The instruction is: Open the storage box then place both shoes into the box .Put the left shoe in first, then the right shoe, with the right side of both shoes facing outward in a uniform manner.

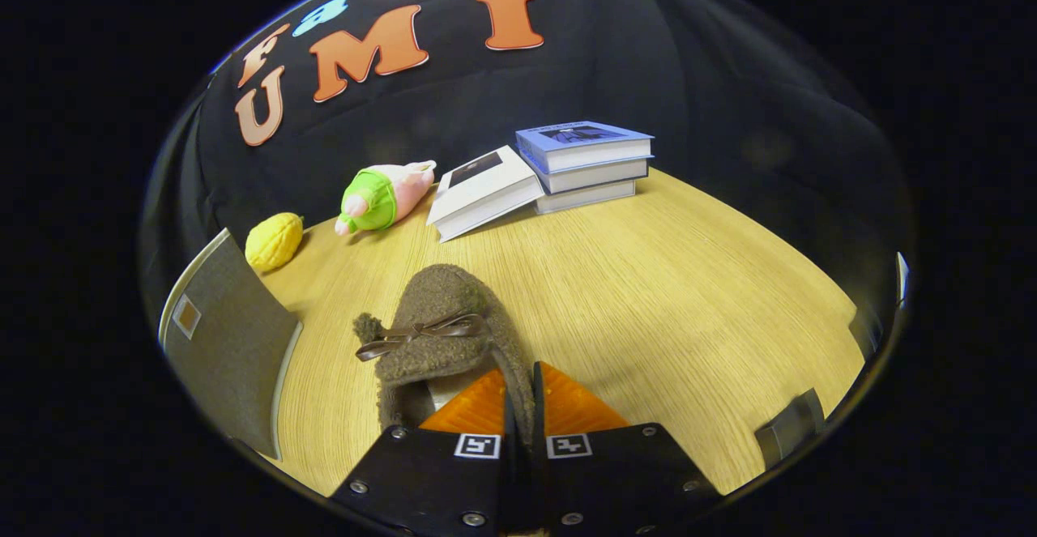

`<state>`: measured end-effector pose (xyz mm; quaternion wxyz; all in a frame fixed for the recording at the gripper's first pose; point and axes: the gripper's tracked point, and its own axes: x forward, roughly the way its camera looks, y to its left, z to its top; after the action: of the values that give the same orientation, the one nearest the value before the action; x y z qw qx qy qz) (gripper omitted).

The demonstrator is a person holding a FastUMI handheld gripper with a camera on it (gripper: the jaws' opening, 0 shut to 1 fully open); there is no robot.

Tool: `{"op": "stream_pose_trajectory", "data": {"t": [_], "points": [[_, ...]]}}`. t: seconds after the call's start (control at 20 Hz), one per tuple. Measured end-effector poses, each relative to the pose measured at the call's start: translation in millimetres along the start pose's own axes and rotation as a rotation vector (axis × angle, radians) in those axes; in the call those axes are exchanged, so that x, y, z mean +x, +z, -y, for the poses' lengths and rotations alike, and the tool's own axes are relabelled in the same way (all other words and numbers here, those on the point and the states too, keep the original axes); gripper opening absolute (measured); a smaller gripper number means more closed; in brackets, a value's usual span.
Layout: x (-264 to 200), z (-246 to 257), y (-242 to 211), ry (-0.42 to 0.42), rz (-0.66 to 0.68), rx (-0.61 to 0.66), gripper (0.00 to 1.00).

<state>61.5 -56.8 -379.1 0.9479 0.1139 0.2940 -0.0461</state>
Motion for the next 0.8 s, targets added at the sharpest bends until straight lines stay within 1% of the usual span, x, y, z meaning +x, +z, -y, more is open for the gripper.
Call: {"op": "stream_pose_trajectory", "data": {"t": [0.25, 0.4, 0.6, 0.8], "points": [[0, 5, 4, -0.028, 0.006, 0.123, 0.04], [-11, -7, 13, -0.006, 0.010, 0.181, 0.03], [-31, -32, 33, 0.007, 0.041, 0.189, 0.03], [-56, -72, 52, 0.025, 0.071, 0.174, 0.03]]}}
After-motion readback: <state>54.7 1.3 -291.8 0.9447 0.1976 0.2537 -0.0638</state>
